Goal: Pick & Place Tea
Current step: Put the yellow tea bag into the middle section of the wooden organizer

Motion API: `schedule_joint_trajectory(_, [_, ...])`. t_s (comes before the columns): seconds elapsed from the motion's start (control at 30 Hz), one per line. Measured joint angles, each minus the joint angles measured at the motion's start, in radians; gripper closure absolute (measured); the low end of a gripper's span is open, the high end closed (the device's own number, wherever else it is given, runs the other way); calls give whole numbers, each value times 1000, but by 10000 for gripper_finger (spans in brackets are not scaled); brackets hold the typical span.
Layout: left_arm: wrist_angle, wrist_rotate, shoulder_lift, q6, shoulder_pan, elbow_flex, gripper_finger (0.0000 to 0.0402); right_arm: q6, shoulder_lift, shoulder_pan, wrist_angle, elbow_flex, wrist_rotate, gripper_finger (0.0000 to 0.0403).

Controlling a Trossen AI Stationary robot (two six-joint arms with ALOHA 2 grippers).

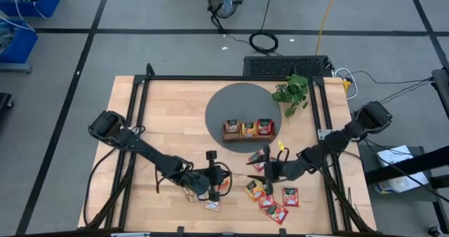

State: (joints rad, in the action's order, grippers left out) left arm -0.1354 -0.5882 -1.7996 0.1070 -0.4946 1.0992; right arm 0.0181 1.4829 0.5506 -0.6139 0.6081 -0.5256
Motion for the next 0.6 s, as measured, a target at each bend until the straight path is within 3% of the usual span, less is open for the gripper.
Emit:
schedule_joint_trajectory(0.27, [-19,-4,0,3,15,0,401,12,0,-28,-64,-27,109,201])
schedule_joint_trajectory(0.6, [-50,36,-15,0,36,0,401,-1,7,-53,-70,-28,109,227])
